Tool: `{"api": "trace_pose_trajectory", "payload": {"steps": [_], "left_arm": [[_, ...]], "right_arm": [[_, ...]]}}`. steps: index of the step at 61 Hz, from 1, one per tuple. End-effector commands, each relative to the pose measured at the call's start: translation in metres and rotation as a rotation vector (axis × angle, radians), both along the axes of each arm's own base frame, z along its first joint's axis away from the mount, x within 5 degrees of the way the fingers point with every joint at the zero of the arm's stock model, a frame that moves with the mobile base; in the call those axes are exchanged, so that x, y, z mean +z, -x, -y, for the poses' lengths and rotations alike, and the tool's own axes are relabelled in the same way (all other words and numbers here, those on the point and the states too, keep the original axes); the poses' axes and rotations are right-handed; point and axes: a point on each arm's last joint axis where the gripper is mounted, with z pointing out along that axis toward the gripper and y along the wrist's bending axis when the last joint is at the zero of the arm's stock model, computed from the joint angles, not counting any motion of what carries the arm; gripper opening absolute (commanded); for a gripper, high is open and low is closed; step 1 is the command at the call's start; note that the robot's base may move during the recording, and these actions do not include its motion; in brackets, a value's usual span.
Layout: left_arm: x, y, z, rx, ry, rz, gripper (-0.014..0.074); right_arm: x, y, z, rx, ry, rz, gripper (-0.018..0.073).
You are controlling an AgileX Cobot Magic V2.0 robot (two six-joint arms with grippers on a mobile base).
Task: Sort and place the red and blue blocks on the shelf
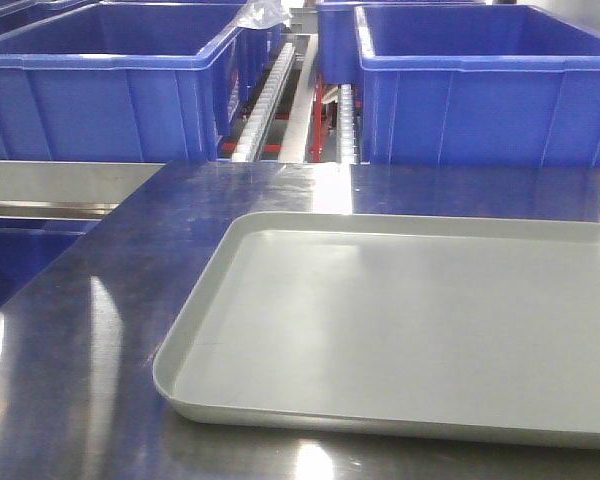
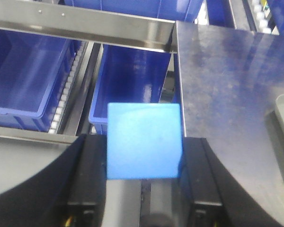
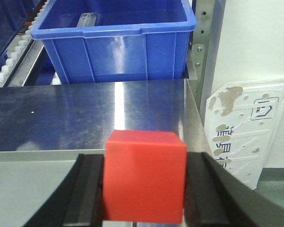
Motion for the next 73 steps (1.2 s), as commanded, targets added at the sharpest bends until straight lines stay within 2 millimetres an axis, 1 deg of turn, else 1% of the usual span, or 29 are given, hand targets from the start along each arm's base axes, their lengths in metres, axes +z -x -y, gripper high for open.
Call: {"api": "trace_pose_trajectory", "payload": {"steps": [1, 9, 73], "left_arm": [[0.0172, -0.0036, 0.0016, -0.014, 0.016, 0.118, 0.0123], [0.0176, -0.0038, 0.0006, -0.017, -0.024, 0.127, 0.0123], [0.0170, -0.0037, 0.0004, -0.015, -0.025, 0.120, 0.0123]], "right_arm": [[0.0186, -0.0009, 0.0003, 0.000, 0.020, 0.123, 0.0049], [0.0186, -0.0009, 0.0003, 0.000, 0.020, 0.123, 0.0049], [0.0186, -0.0009, 0.0003, 0.000, 0.020, 0.123, 0.0049]]}}
